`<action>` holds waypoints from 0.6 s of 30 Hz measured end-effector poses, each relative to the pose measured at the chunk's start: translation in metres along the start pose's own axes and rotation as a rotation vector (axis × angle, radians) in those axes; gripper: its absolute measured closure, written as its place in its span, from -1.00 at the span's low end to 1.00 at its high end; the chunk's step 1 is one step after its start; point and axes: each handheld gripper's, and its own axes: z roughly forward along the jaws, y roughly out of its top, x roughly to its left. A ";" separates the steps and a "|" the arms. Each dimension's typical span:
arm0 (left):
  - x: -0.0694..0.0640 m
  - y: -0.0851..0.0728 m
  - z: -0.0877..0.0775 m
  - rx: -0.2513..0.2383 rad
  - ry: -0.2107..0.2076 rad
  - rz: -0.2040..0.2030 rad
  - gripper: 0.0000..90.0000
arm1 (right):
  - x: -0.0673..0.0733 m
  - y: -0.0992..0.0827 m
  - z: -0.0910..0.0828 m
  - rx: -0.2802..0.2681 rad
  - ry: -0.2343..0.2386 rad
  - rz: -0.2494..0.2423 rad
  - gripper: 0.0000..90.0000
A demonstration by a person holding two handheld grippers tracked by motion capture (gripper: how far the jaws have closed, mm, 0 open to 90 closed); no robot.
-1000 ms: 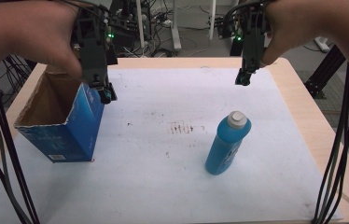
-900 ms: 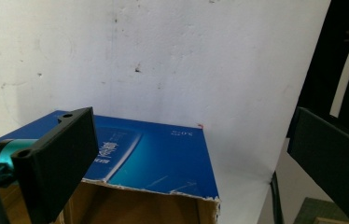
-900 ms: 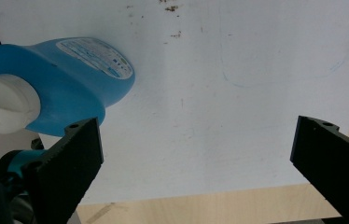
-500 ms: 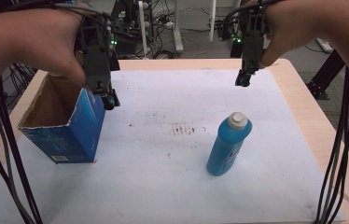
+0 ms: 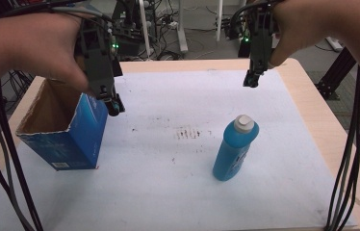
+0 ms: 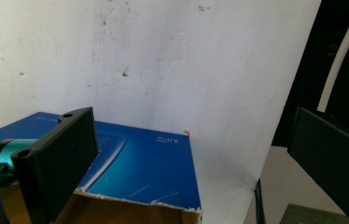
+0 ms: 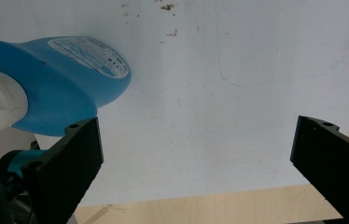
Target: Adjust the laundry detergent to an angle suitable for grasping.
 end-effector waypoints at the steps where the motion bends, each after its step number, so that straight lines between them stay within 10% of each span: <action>1: -0.001 0.001 0.000 0.002 0.000 0.011 -0.96 | 0.000 -0.002 0.000 -0.002 0.000 0.003 -0.97; 7: -0.015 0.006 0.008 -0.048 0.019 0.016 -0.96 | -0.001 -0.010 0.004 -0.001 0.001 0.017 -0.97; 13: -0.032 0.012 0.015 -0.217 0.071 -0.097 -0.96 | -0.001 -0.016 0.003 -0.014 -0.002 0.018 -0.97; 18: -0.053 0.020 0.031 -0.282 0.049 -0.115 -0.96 | -0.001 -0.014 0.002 -0.022 -0.003 0.012 -0.97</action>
